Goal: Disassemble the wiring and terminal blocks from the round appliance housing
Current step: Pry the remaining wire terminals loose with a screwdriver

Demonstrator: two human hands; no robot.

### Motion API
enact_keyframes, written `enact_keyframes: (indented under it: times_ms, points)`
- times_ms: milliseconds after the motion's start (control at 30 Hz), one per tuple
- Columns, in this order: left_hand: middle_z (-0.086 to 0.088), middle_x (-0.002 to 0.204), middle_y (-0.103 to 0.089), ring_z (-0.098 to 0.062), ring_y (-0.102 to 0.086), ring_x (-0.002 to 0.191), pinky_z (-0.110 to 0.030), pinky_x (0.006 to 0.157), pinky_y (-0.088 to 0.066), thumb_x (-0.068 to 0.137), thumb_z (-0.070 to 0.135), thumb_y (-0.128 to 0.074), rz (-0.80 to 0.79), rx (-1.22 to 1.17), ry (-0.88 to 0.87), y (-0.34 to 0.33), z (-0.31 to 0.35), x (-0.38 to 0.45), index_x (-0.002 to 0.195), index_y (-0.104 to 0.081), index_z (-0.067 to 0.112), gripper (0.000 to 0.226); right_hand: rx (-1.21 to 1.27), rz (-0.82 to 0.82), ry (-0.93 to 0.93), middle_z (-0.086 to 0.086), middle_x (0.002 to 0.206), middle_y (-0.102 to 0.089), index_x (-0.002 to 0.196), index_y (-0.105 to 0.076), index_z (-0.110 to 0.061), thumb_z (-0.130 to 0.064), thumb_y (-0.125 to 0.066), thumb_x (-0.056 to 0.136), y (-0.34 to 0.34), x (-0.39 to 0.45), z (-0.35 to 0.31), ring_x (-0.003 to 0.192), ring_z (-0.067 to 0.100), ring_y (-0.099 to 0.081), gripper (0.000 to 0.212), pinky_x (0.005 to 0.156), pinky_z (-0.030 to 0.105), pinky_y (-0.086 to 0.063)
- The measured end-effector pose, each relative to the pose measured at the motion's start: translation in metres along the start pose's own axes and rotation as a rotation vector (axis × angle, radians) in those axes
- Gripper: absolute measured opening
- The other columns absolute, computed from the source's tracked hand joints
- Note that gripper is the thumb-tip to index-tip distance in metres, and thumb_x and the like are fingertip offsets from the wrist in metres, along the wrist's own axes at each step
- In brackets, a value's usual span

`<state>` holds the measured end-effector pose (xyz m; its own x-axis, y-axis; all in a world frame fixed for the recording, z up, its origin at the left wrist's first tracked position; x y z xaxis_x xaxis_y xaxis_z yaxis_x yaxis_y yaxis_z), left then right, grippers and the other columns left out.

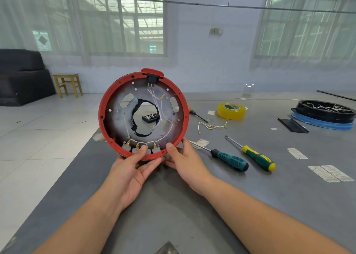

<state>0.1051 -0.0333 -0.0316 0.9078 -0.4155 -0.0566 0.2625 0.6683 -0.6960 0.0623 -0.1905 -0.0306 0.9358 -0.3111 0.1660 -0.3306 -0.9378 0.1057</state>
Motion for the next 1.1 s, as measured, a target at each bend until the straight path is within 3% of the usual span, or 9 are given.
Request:
enact_keyframes:
  times_ms: [100, 200, 300, 400, 533, 700, 833, 967, 1100]
  points:
    - [-0.029, 0.124, -0.071, -0.047, -0.072, 0.11, -0.043, 0.076, -0.065, 0.093, 0.005, -0.068, 0.019, -0.024, -0.015, 0.005, 0.004, 0.003, 0.142, -0.053, -0.001, 0.051, -0.523, 0.052, 0.219, -0.01, 0.127, -0.066, 0.151, -0.027, -0.042, -0.051, -0.05, 0.098, 0.014, -0.008, -0.015, 0.103, 0.012, -0.068, 0.059, 0.091, 0.036, -0.051]
    - [-0.028, 0.125, -0.07, -0.048, -0.071, 0.111, -0.045, 0.076, -0.065, 0.096, 0.003, -0.066, 0.03, -0.038, -0.022, 0.012, 0.01, 0.007, 0.141, -0.055, 0.0, 0.047, -1.093, 0.22, 0.333, -0.002, 0.13, -0.06, 0.148, -0.04, -0.031, -0.039, -0.049, 0.098, 0.034, -0.012, -0.03, 0.109, 0.024, -0.062, 0.051, 0.085, 0.041, -0.05]
    - [-0.028, 0.127, -0.07, -0.049, -0.07, 0.113, -0.045, 0.075, -0.065, 0.096, 0.004, -0.065, 0.031, -0.039, -0.021, 0.016, 0.015, 0.009, 0.141, -0.055, -0.001, 0.046, -1.495, 0.384, 0.161, 0.003, 0.123, -0.059, 0.123, -0.058, -0.023, -0.026, -0.053, 0.09, 0.058, -0.012, -0.038, 0.112, 0.03, -0.056, 0.033, 0.092, 0.043, -0.041]
    - [-0.028, 0.127, -0.07, -0.048, -0.069, 0.115, -0.045, 0.076, -0.065, 0.094, 0.005, -0.067, 0.036, -0.055, -0.018, 0.02, 0.019, 0.01, 0.139, -0.056, -0.004, 0.047, -1.565, 0.343, -0.124, 0.007, 0.125, -0.056, 0.121, -0.058, -0.021, -0.022, -0.051, 0.087, 0.079, -0.011, -0.03, 0.12, 0.029, -0.051, 0.035, 0.102, 0.048, -0.035]
    - [-0.026, 0.124, -0.072, -0.045, -0.071, 0.113, -0.045, 0.076, -0.065, 0.095, 0.006, -0.068, 0.069, -0.057, -0.035, 0.025, 0.021, 0.012, 0.138, -0.058, -0.003, 0.045, -1.542, 0.23, -0.294, 0.01, 0.134, -0.051, 0.129, -0.056, -0.019, -0.019, -0.048, 0.094, 0.09, -0.01, -0.016, 0.128, 0.03, -0.045, 0.036, 0.099, 0.045, -0.038]
    - [-0.022, 0.119, -0.075, -0.038, -0.075, 0.107, -0.044, 0.077, -0.065, 0.091, 0.009, -0.072, 0.071, -0.021, -0.085, 0.022, 0.024, 0.009, 0.125, -0.065, 0.0, 0.035, -1.556, 0.211, -0.253, 0.011, 0.132, -0.05, 0.129, -0.055, -0.016, -0.016, -0.048, 0.096, 0.088, -0.01, -0.016, 0.126, 0.031, -0.046, 0.033, 0.094, 0.043, -0.042]
    - [-0.02, 0.119, -0.076, -0.036, -0.076, 0.106, -0.044, 0.079, -0.065, 0.089, 0.008, -0.074, 0.08, 0.002, -0.133, 0.018, 0.027, 0.006, 0.14, -0.056, 0.001, 0.055, -1.436, 0.223, -0.176, 0.01, 0.126, -0.052, 0.124, -0.054, -0.016, -0.017, -0.044, 0.101, 0.085, -0.006, -0.019, 0.12, 0.03, -0.052, 0.025, 0.078, 0.04, -0.041]
    - [-0.02, 0.122, -0.074, -0.037, -0.076, 0.106, -0.042, 0.077, -0.065, 0.085, 0.007, -0.077, 0.099, 0.013, -0.175, 0.016, 0.031, 0.004, 0.146, -0.049, 0.001, 0.067, -1.099, 0.304, -0.045, 0.006, 0.115, -0.06, 0.117, -0.054, -0.021, -0.034, -0.035, 0.108, 0.08, -0.004, -0.021, 0.103, 0.032, -0.06, 0.025, 0.071, 0.039, -0.044]
    - [-0.021, 0.126, -0.072, -0.038, -0.076, 0.103, -0.042, 0.075, -0.065, 0.086, 0.006, -0.078, 0.125, 0.011, -0.188, 0.017, 0.032, 0.006, 0.15, -0.043, 0.004, 0.073, -0.475, 0.32, -0.02, 0.005, 0.09, -0.068, 0.103, -0.059, -0.032, -0.037, -0.04, 0.107, 0.075, -0.009, -0.017, 0.07, 0.024, -0.071, 0.02, 0.068, 0.045, -0.061]
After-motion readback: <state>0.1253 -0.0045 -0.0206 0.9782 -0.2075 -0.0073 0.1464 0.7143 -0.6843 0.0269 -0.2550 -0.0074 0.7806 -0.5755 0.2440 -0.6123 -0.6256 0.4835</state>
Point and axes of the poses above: each hand's wrist, its own x-axis towards the middle knuckle, its own y-axis out of the back of the hand, z = x × y, the point moved 4 cm from there along x, towards the middle knuckle
